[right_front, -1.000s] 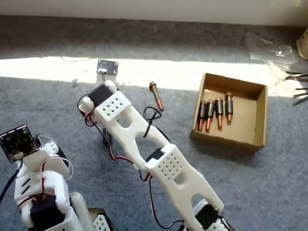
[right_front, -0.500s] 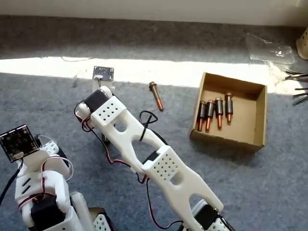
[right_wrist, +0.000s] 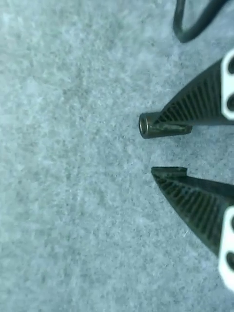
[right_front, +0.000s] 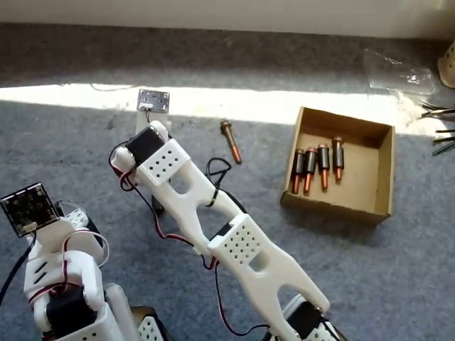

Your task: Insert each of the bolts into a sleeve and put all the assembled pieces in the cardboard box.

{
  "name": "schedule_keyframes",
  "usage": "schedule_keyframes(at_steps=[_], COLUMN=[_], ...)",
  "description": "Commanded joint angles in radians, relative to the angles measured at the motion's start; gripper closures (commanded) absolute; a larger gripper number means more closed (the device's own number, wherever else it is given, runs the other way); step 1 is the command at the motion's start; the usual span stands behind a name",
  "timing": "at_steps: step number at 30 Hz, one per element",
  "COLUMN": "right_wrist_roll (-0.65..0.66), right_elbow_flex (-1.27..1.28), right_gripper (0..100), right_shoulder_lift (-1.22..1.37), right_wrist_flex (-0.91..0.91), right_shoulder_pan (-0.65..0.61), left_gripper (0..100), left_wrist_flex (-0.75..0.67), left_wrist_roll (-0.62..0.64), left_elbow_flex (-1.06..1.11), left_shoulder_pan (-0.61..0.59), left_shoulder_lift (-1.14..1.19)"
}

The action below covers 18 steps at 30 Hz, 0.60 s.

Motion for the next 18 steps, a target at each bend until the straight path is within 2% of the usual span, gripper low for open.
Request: schedule_keyframes(at_steps=[1, 18], right_wrist_roll=[-0.008, -0.009], right_elbow_flex=[-0.054, 0.148], right_gripper=[89.3, 89.2], right_shoulder_lift=[-0.025, -0.012], right_wrist_flex=[0.027, 0.027], right_shoulder_pan=[0.016, 0.028], left_gripper=[99, 99], left_wrist_flex=[0.0, -0.002], left_wrist_roll=[0.008, 0.008], left_elbow_flex=[-0.007, -0.004], left_shoulder_pan=[-0.012, -0.012], left_shoulder_lift=[-0.007, -0.007])
